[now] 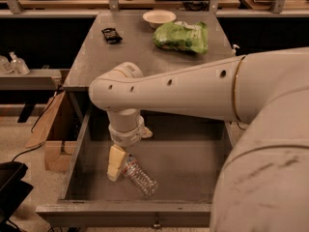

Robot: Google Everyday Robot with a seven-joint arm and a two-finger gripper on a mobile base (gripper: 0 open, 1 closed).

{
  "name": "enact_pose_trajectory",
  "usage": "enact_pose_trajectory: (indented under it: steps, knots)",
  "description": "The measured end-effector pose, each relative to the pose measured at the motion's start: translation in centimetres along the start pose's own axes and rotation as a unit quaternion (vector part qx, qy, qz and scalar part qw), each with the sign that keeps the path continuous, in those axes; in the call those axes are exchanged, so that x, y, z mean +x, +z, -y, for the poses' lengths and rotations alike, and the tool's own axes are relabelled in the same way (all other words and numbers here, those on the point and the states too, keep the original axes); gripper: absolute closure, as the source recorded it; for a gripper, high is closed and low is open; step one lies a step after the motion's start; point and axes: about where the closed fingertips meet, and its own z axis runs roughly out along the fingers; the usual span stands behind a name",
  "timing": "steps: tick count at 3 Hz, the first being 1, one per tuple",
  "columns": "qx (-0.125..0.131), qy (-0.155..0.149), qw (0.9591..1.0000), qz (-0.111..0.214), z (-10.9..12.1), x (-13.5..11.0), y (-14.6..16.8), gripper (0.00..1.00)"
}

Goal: Pick water bottle from top drawer and place on counter

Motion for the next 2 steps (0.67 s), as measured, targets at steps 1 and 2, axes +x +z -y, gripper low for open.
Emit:
enact_pose_trajectory:
  steps: [1, 2]
  knots:
    - [-0.019, 0.032, 0.9990, 0.025, 0.60, 0.28, 1.84, 0.00]
    - [-0.021, 0.053, 0.9964, 0.063, 0.64, -0.43, 2.67, 0.00]
